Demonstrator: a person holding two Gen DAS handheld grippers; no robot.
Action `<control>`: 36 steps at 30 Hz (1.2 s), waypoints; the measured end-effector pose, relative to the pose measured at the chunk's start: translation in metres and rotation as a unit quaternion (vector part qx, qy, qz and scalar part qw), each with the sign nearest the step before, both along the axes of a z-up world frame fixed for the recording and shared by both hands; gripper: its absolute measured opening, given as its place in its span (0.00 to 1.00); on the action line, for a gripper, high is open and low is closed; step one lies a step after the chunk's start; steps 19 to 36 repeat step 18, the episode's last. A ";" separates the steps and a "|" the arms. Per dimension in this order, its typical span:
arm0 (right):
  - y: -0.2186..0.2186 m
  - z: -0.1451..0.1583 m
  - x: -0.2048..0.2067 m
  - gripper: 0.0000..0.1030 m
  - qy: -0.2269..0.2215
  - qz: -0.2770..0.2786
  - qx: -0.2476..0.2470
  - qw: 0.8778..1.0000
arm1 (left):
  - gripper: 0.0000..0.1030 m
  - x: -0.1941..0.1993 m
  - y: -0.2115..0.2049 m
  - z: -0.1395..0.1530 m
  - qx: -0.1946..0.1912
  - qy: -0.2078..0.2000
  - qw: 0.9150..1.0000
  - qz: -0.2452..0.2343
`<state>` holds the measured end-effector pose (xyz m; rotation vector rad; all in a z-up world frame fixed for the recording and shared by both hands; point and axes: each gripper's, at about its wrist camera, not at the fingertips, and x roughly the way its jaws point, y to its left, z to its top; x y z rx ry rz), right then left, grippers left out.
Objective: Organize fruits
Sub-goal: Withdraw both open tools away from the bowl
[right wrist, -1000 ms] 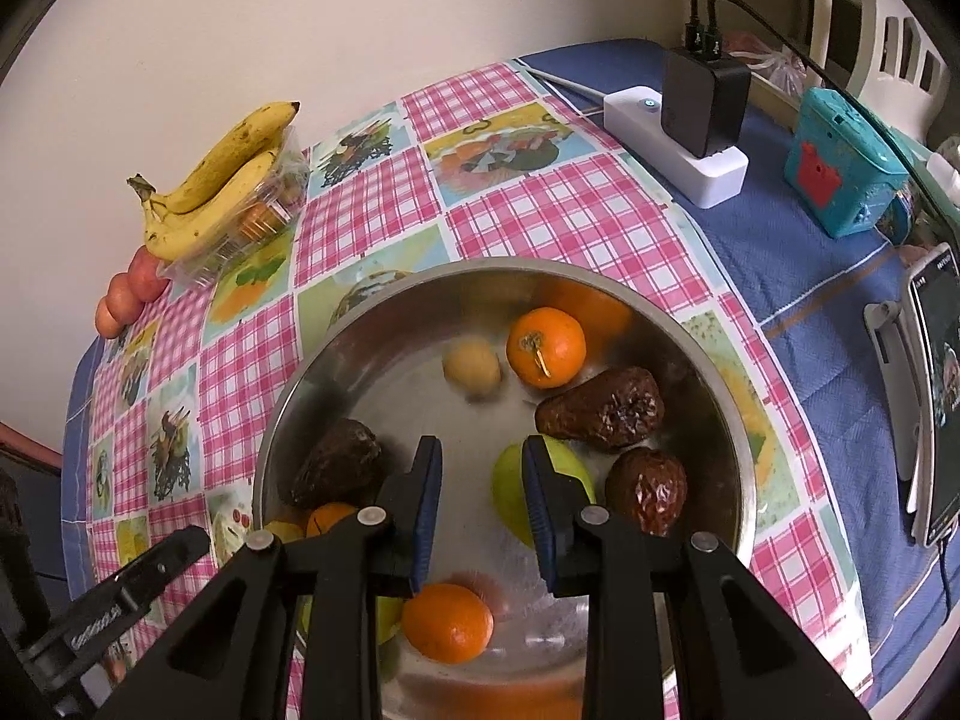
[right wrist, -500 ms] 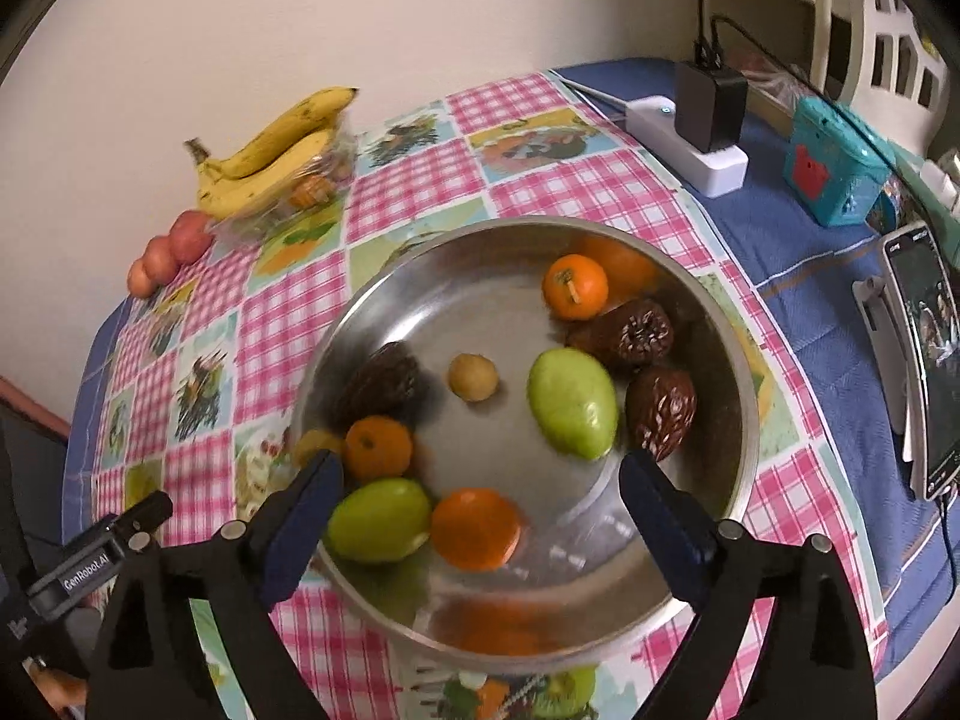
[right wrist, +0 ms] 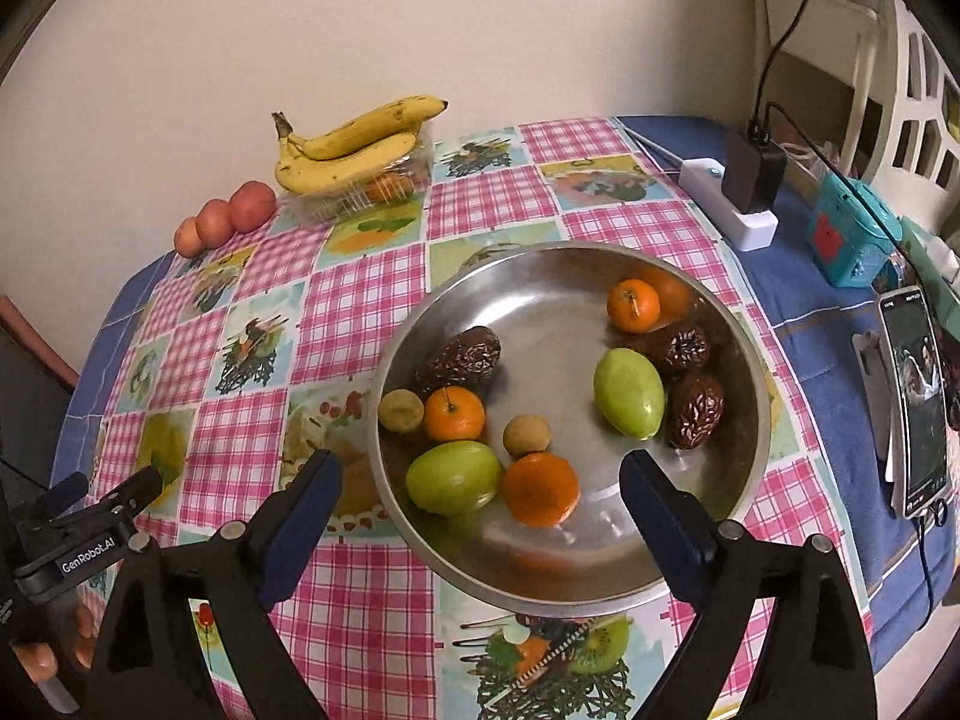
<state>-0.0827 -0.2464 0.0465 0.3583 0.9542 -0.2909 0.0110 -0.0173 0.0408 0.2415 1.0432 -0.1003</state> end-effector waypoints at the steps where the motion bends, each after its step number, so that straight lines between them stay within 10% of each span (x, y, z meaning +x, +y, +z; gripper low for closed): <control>1: 0.001 0.000 0.001 0.91 0.001 0.002 -0.002 1.000 | 1.00 0.000 0.000 -0.001 0.001 0.002 1.000 -0.002; 36: 0.015 -0.003 0.007 0.91 0.018 0.024 -0.022 0.999 | 1.00 -0.003 0.004 0.002 0.002 0.000 1.000 0.002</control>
